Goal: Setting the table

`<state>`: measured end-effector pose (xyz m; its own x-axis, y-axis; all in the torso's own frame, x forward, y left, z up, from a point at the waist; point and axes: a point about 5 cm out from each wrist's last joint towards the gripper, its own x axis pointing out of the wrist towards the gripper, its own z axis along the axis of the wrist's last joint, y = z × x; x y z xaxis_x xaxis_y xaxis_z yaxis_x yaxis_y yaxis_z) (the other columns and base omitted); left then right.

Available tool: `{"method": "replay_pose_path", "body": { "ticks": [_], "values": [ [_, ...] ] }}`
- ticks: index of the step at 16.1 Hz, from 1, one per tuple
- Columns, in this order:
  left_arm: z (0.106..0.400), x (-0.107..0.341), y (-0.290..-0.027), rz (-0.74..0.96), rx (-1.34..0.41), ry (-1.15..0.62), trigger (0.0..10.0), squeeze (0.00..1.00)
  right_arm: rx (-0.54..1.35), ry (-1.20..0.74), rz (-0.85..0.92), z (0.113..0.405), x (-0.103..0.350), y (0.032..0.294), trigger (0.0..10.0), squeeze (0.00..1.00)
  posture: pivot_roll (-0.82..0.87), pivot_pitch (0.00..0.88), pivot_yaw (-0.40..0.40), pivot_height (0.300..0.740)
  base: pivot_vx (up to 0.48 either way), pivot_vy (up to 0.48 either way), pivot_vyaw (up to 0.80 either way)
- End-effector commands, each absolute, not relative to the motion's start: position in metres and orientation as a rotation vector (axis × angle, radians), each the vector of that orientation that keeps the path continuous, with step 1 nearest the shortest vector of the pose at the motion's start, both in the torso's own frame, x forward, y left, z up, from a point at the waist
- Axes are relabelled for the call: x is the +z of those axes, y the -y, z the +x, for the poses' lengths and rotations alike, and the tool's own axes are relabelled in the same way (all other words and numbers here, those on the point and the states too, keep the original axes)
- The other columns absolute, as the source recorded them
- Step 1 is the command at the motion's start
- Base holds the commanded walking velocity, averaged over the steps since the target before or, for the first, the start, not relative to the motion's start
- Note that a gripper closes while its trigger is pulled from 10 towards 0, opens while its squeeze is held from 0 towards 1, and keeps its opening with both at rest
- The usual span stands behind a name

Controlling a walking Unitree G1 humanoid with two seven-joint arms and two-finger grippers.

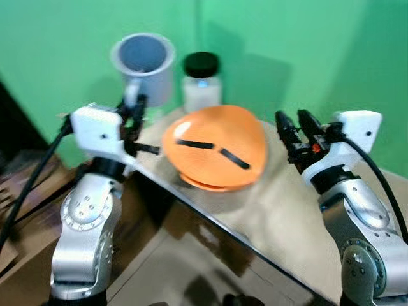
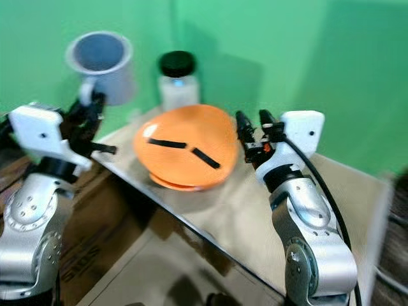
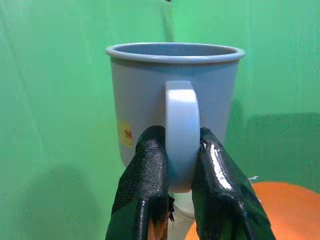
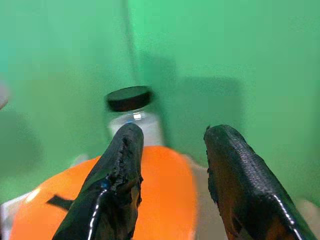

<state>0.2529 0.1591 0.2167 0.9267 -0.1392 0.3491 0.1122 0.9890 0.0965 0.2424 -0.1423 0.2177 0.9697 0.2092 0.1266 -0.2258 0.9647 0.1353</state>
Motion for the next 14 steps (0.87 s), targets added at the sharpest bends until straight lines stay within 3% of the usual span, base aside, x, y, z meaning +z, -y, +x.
{"method": "replay_pose_path", "body": {
  "ticks": [1,2,4,6,11,14],
  "values": [
    [0.249,0.225,-0.164,0.064,-0.090,0.399,10.0,0.00,0.235,0.140,0.167,0.239,0.224,0.139,10.0,0.00,0.00,0.000,0.040,0.740,0.000,0.000,-0.80],
    [0.248,0.220,-0.170,0.057,-0.020,0.328,10.0,0.00,0.254,0.157,0.198,0.238,0.225,0.136,10.0,0.00,0.00,0.000,0.040,0.740,0.000,0.000,0.00],
    [0.242,0.207,-0.171,0.053,-0.089,0.217,10.0,0.00,0.283,0.187,0.234,0.238,0.227,0.134,10.0,0.00,0.00,0.000,0.031,0.740,0.000,0.000,0.00],
    [0.237,0.200,-0.170,0.076,-0.104,0.174,10.0,0.00,0.241,0.186,0.188,0.240,0.223,0.136,10.0,0.00,0.01,0.000,0.026,0.740,0.000,0.000,-0.80],
    [0.231,0.183,-0.167,0.187,-0.116,0.046,10.0,0.00,0.417,-0.010,0.117,0.235,0.196,0.124,10.0,0.00,0.02,0.000,0.012,0.740,0.000,0.000,-0.80],
    [0.233,0.193,-0.167,0.199,-0.110,0.105,10.0,0.00,0.424,-0.007,0.111,0.235,0.195,0.124,10.0,0.00,0.02,0.000,0.013,0.740,0.000,0.000,-0.80]
  ]
}}
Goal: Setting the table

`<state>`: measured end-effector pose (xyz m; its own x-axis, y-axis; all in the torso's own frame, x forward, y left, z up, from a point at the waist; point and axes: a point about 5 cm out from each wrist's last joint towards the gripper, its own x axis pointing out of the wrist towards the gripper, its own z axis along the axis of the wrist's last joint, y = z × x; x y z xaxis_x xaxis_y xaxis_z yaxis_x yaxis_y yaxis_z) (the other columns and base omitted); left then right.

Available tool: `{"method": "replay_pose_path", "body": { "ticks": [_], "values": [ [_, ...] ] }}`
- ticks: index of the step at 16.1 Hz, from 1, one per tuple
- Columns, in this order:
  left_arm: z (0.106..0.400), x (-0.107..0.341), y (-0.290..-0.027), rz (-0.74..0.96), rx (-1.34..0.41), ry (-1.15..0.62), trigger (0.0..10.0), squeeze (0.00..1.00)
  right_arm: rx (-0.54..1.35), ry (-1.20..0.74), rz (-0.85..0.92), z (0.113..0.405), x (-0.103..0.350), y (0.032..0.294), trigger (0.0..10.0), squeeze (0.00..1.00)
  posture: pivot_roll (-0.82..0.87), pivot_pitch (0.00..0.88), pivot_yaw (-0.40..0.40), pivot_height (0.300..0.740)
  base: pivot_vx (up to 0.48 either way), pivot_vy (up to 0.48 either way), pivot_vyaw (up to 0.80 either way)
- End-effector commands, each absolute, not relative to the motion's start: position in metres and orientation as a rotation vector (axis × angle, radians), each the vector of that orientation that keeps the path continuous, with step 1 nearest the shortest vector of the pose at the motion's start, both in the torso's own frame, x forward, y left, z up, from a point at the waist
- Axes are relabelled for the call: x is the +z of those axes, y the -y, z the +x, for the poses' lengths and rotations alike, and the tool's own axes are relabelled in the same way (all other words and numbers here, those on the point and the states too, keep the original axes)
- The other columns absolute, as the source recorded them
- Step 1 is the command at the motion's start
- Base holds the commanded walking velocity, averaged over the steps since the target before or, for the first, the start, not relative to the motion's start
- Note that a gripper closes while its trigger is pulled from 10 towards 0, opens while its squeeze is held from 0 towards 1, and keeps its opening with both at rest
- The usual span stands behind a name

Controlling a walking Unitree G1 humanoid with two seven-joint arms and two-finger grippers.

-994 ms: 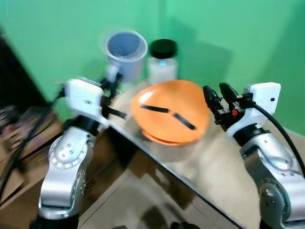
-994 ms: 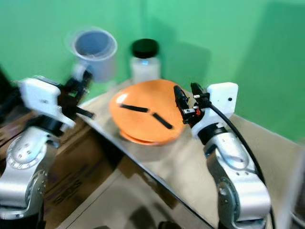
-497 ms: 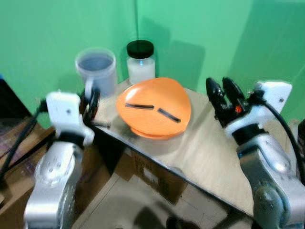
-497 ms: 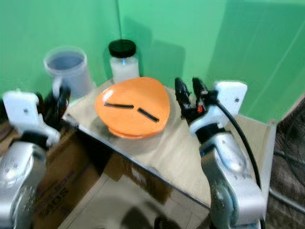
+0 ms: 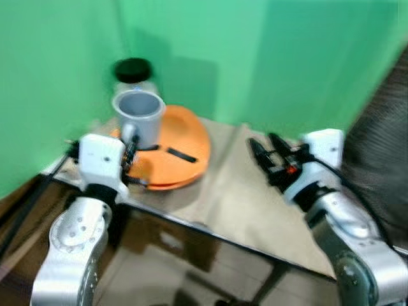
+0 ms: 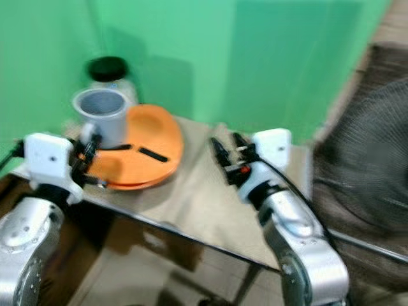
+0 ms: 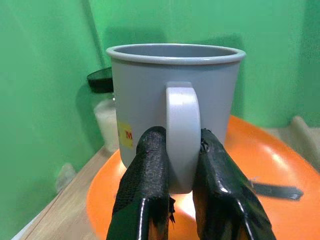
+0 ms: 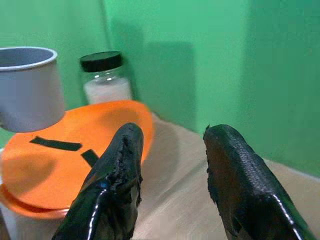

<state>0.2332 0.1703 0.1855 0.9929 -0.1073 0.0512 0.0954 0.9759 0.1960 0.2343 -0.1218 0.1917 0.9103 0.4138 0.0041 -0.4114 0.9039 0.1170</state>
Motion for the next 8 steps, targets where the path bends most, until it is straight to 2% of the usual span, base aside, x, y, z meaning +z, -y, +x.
{"method": "replay_pose_path", "body": {
  "ticks": [1,8],
  "values": [
    [0.2325,0.1947,-0.1668,0.207,-0.107,0.113,10.0,0.00,0.426,-0.008,0.110,0.2343,0.1944,0.1237,10.0,0.00,0.02,0.000,0.014,0.740,0.000,0.000,-0.80],
    [0.2286,0.1936,-0.1604,0.213,-0.157,0.095,10.0,0.00,0.400,0.021,0.119,0.2280,0.2032,0.1289,10.0,0.00,0.00,0.000,0.029,0.740,0.000,0.000,-0.80]
  ]
}}
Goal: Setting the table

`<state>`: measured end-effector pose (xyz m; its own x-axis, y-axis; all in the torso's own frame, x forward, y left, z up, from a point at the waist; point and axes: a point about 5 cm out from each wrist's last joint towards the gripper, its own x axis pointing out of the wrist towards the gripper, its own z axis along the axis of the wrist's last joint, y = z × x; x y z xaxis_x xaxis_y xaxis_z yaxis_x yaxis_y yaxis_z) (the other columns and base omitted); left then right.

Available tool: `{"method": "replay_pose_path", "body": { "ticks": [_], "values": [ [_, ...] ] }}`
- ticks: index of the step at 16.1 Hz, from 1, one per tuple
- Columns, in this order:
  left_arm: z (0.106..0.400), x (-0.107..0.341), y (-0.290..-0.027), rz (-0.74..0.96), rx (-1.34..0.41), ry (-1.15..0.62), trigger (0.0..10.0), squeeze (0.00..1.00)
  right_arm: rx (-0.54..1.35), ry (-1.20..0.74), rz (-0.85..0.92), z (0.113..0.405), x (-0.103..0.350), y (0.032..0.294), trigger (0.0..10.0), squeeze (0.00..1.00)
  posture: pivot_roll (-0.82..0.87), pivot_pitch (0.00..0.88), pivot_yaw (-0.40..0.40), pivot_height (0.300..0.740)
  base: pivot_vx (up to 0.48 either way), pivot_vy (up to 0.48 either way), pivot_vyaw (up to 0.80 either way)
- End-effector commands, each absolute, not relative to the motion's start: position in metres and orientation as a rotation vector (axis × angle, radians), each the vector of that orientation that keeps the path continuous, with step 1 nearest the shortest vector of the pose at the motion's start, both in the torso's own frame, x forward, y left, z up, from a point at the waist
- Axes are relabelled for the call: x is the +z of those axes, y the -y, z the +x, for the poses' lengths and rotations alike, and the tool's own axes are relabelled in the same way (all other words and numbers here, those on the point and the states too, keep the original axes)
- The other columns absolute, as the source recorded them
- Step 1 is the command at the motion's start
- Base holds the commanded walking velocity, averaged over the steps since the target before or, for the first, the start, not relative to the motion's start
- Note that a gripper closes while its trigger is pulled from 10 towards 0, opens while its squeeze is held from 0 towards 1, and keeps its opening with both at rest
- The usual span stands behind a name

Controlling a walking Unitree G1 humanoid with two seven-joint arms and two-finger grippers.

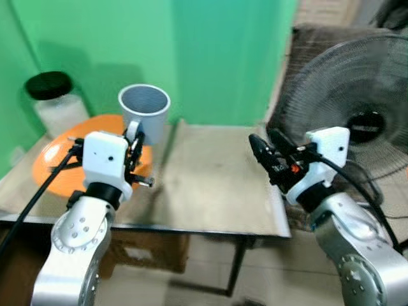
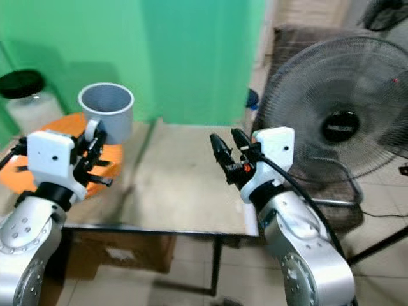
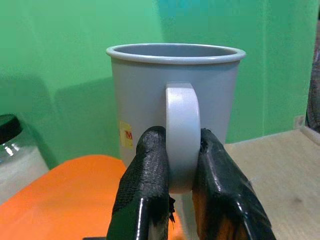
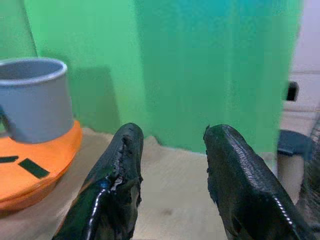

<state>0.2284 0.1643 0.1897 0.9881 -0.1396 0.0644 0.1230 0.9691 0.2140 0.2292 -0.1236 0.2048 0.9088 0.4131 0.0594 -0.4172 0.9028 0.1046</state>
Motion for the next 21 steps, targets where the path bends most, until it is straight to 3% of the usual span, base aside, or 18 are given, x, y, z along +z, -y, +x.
{"method": "replay_pose_path", "body": {
  "ticks": [1,10,21],
  "values": [
    [0.228,0.192,-0.159,0.229,-0.164,0.094,10.0,0.00,0.393,0.019,0.110,0.227,0.203,0.129,10.0,0.00,0.00,0.000,0.027,0.740,0.000,0.000,-0.80],
    [0.236,0.185,-0.166,0.265,-0.111,0.073,10.0,0.00,0.154,-0.074,0.012,0.244,0.187,0.150,10.0,0.00,-0.01,0.000,0.022,0.740,0.000,-0.112,-0.80],
    [0.247,0.181,-0.166,0.251,-0.108,0.069,10.0,0.00,0.082,-0.087,-0.022,0.241,0.180,0.160,10.0,0.00,-0.04,0.000,0.044,0.740,0.000,-0.257,-0.80]
  ]
}}
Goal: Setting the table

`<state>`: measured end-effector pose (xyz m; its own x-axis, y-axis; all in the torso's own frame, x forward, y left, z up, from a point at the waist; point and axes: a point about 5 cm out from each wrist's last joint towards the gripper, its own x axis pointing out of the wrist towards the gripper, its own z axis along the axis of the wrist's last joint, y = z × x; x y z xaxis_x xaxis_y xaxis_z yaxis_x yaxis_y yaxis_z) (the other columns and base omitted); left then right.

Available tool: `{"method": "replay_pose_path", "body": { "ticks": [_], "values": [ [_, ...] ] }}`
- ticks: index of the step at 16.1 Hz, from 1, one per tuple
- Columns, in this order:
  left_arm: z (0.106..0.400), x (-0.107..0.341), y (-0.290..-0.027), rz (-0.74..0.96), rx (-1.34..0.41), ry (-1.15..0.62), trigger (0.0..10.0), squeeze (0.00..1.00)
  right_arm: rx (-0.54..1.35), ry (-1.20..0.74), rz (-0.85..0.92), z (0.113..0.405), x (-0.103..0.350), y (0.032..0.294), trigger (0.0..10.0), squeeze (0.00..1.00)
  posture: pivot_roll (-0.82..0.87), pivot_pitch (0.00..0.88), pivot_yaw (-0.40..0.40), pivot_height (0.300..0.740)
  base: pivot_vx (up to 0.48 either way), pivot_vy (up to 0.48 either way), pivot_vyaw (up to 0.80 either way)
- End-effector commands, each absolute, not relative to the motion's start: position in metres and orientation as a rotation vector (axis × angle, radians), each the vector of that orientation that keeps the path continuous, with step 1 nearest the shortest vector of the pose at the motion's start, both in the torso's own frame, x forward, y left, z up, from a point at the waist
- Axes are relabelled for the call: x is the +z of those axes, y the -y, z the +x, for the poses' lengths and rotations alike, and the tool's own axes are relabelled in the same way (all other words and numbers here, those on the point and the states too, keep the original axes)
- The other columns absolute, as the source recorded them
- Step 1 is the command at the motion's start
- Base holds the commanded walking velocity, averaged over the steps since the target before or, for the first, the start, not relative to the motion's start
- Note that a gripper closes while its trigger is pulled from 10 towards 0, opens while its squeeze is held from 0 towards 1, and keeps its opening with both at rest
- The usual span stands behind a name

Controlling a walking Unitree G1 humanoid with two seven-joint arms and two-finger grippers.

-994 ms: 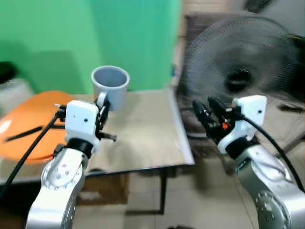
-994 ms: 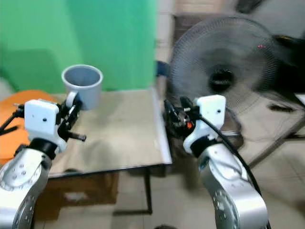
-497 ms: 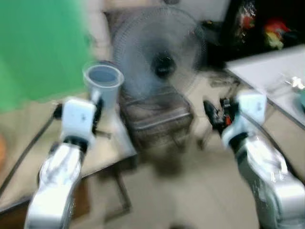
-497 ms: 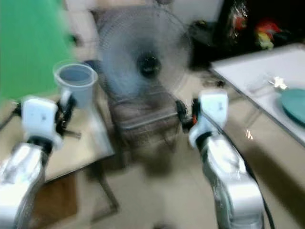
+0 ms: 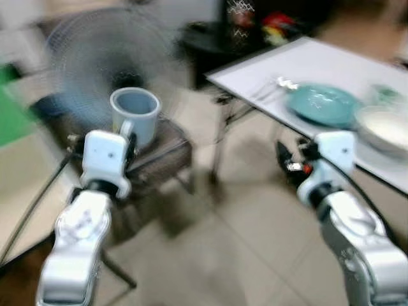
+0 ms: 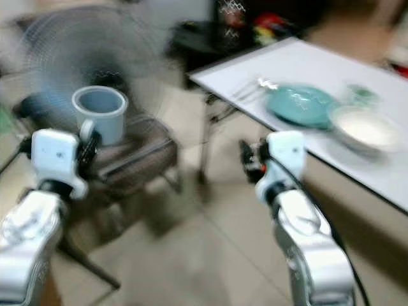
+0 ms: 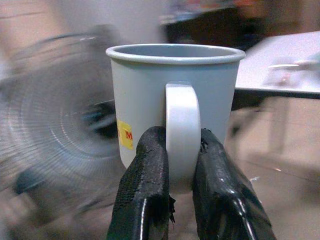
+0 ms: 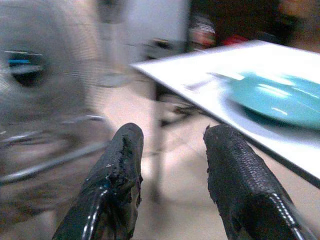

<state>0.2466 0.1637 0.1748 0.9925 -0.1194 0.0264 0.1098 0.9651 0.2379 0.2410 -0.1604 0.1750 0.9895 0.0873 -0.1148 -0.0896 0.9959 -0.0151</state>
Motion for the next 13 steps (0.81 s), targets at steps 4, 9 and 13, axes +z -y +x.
{"method": "replay_pose_path", "body": {
  "ticks": [4,9,13],
  "values": [
    [0.250,0.181,-0.162,0.251,-0.139,0.076,10.0,0.00,0.038,-0.088,-0.015,0.239,0.179,0.162,10.0,0.00,-0.05,0.000,0.048,0.740,0.000,-0.192,-0.80],
    [0.251,0.180,-0.156,0.237,-0.150,0.081,10.0,0.00,0.031,-0.090,-0.033,0.239,0.180,0.165,10.0,0.00,-0.07,0.000,0.049,0.740,0.000,0.000,-0.80],
    [0.254,0.180,-0.153,0.249,-0.164,0.087,10.0,0.00,0.021,-0.084,-0.036,0.239,0.183,0.165,10.0,0.00,-0.08,0.000,0.056,0.740,0.000,0.000,-0.80]
  ]
}}
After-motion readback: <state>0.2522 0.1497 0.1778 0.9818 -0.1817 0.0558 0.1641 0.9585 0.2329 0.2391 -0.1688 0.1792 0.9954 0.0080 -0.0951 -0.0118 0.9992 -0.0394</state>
